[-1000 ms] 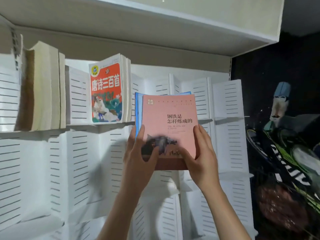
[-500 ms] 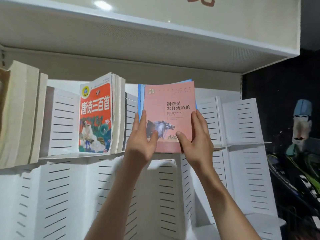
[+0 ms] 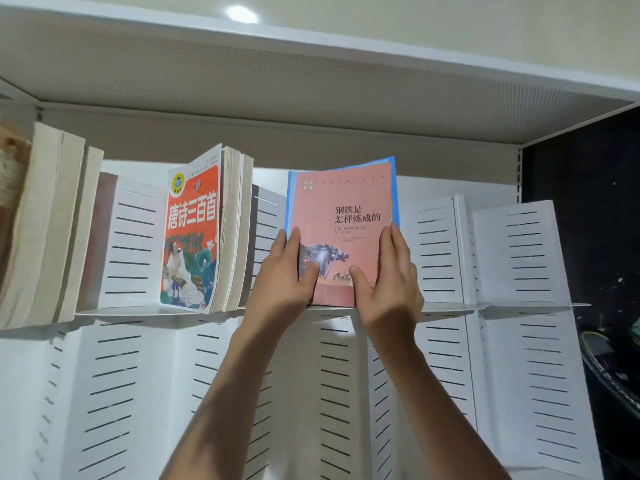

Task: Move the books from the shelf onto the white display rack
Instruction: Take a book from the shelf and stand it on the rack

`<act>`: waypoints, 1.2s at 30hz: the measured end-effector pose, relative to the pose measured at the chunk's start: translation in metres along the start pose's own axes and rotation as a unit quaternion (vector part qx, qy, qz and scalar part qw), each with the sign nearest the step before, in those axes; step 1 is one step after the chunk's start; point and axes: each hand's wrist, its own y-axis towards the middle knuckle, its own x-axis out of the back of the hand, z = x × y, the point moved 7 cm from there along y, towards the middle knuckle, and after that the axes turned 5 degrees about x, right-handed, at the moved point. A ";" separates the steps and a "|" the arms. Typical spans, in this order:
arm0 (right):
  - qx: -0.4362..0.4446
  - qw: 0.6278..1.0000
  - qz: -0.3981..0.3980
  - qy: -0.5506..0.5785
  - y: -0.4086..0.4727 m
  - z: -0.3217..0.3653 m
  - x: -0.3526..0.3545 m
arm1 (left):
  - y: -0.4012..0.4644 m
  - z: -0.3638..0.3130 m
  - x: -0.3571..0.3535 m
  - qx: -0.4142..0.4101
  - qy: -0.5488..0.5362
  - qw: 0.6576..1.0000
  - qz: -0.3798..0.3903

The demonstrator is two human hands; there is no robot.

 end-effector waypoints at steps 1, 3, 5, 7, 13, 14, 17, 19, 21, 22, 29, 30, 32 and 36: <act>0.014 1.000 -0.013 -0.019 -0.001 0.003 -0.002 | -0.005 -0.002 0.001 0.003 0.014 1.000 -0.027; 0.036 0.998 -0.026 -0.055 -0.003 0.009 -0.006 | -0.014 -0.010 0.003 -0.001 0.003 0.999 -0.054; 0.050 0.995 -0.022 -0.078 -0.003 0.009 -0.010 | -0.019 -0.020 0.001 -0.026 -0.051 0.998 -0.041; 0.066 0.996 -0.014 -0.060 -0.003 0.004 -0.013 | -0.019 -0.027 -0.002 -0.039 -0.049 0.998 -0.016; 0.115 0.993 -0.012 0.034 -0.007 0.004 -0.004 | -0.007 -0.015 -0.016 0.013 -0.047 0.994 0.098; 0.111 0.993 -0.012 0.027 -0.006 0.006 -0.006 | -0.005 -0.013 -0.018 0.023 -0.058 0.991 0.117; 0.090 0.996 0.000 -0.008 -0.005 0.012 -0.017 | 0.002 -0.011 -0.019 0.060 -0.106 0.980 0.155; 0.094 0.995 0.001 -0.039 -0.005 0.011 -0.022 | 0.005 -0.008 -0.020 0.092 -0.120 0.976 0.154; 0.104 0.993 -0.005 -0.050 -0.003 0.007 -0.022 | 0.007 -0.005 -0.022 0.111 -0.119 0.976 0.145; 0.108 0.993 -0.006 -0.049 -0.003 0.005 -0.021 | 0.007 -0.004 -0.025 0.116 -0.120 0.976 0.143; 0.098 0.995 0.031 -0.007 -0.004 -0.001 -0.016 | 0.002 -0.011 -0.022 0.106 -0.069 0.983 0.130; 0.098 0.994 0.044 0.006 -0.006 -0.003 -0.016 | 0.002 -0.010 -0.022 0.106 -0.068 0.982 0.138; 0.095 0.993 0.068 0.023 -0.009 -0.005 -0.015 | 0.004 -0.006 -0.022 0.117 -0.081 0.978 0.152; 0.086 0.993 0.076 -0.022 -0.015 -0.006 -0.015 | -0.001 -0.005 -0.022 0.111 -0.081 0.981 0.136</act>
